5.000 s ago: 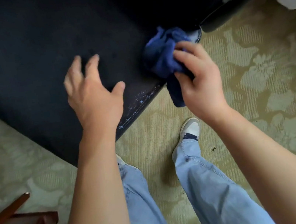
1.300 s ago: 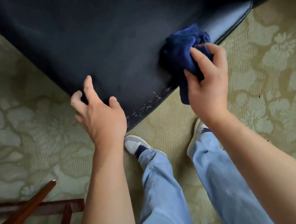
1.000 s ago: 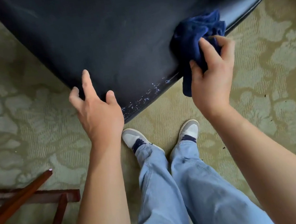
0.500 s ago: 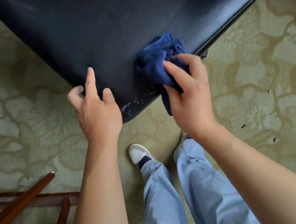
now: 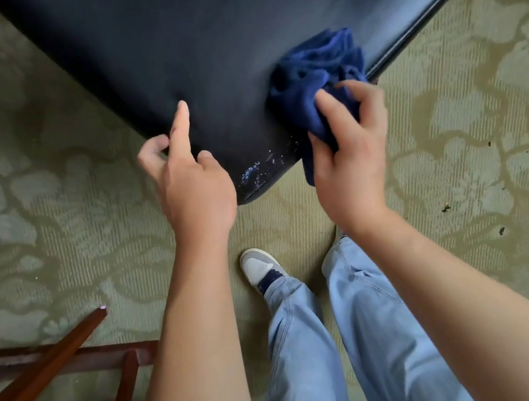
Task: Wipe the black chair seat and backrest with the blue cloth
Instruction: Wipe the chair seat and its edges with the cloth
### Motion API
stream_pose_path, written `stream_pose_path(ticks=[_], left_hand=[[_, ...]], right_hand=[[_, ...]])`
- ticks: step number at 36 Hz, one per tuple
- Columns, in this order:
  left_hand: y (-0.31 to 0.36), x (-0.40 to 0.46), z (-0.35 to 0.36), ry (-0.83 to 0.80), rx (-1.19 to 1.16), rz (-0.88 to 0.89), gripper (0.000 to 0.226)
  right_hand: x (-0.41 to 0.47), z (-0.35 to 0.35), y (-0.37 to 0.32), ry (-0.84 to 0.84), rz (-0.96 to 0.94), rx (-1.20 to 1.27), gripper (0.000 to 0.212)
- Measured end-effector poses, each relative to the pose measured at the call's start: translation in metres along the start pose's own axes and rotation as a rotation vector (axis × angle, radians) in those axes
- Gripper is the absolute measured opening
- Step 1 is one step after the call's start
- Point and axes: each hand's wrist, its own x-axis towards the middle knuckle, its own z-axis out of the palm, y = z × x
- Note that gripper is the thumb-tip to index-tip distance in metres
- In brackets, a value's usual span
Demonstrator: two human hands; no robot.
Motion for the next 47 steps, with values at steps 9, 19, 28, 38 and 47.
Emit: stream_pose_path(ticks=[9, 19, 28, 38, 47], left_hand=[[0.005, 0.000, -0.015, -0.066, -0.042, -0.028, 0.094], [0.001, -0.004, -0.021, -0.115, -0.075, -0.002, 0.096], [-0.023, 0.010, -0.024, -0.223, -0.198, 0.100, 0.096], [-0.018, -0.004, -0.027, -0.251, -0.119, 0.084, 0.096], [-0.019, -0.010, -0.031, -0.283, -0.029, 0.126, 0.093]], right_hand=[[-0.040, 0.013, -0.029, -0.147, -0.104, 0.036, 0.049], [-0.005, 0.003, -0.013, 0.000, 0.009, -0.050, 0.046], [-0.043, 0.022, -0.027, -0.130, -0.151, -0.084, 0.048], [-0.107, 0.029, -0.022, -0.344, -0.212, -0.043, 0.050], [-0.029, 0.010, -0.030, 0.037, -0.112, -0.052, 0.047]])
